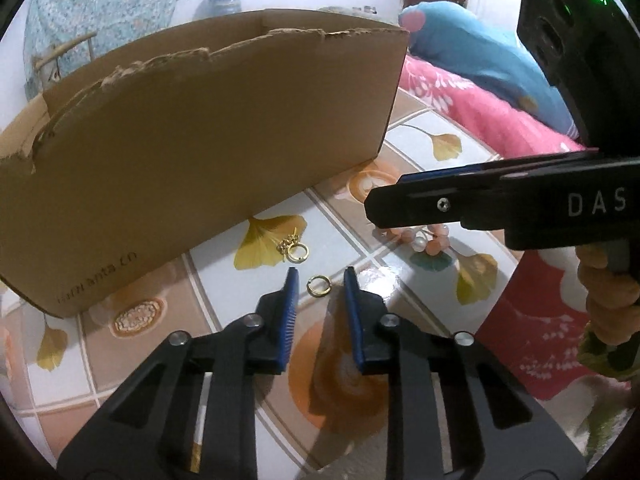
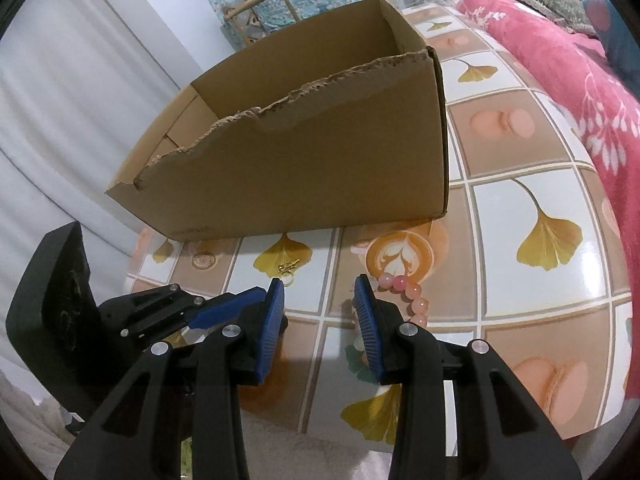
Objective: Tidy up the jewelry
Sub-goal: 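Lower the left gripper onto the small gold ring earring and close it, then close the right gripper on the gold hook earring while the left gripper holds the ring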
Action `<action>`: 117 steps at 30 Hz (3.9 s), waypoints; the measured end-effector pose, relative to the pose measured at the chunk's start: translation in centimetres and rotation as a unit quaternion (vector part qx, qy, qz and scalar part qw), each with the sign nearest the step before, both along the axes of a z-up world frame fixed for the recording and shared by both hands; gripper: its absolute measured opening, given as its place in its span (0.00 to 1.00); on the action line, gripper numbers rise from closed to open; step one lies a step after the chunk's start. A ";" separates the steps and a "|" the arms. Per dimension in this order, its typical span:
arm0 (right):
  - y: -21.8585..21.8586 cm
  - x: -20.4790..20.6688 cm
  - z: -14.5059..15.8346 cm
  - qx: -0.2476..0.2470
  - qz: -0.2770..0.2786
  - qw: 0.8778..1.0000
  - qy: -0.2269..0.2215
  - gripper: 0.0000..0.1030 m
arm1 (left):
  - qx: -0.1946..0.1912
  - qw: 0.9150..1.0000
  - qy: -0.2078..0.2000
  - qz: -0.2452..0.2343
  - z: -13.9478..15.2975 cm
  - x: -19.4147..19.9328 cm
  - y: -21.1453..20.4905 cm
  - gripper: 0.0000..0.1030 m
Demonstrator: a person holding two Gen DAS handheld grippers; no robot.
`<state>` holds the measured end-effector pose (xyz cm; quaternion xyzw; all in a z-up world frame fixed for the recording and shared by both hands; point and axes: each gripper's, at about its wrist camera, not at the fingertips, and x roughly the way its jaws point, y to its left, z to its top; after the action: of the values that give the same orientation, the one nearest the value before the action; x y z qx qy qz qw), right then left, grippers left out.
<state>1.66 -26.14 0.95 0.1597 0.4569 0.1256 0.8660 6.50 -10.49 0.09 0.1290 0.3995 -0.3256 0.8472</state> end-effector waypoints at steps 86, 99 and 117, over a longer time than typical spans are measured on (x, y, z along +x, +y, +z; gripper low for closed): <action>9.6 1.7 -2.5 -0.175 0.069 0.982 -0.016 0.14 | 0.012 0.999 -0.014 0.051 0.1 0.9 5.2 0.10; 9.2 2.0 -2.4 -0.166 0.071 0.984 -0.008 0.11 | 0.012 0.999 -0.015 0.050 0.1 0.9 5.3 0.10; 8.5 2.1 -1.8 -0.156 0.068 0.985 -0.018 0.34 | 0.013 0.999 -0.018 0.049 0.3 0.9 5.3 0.10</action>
<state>3.77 -17.68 -0.90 -0.0113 0.4649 0.1147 0.8778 7.37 -5.18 0.34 0.1265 0.3941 -0.2755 0.8677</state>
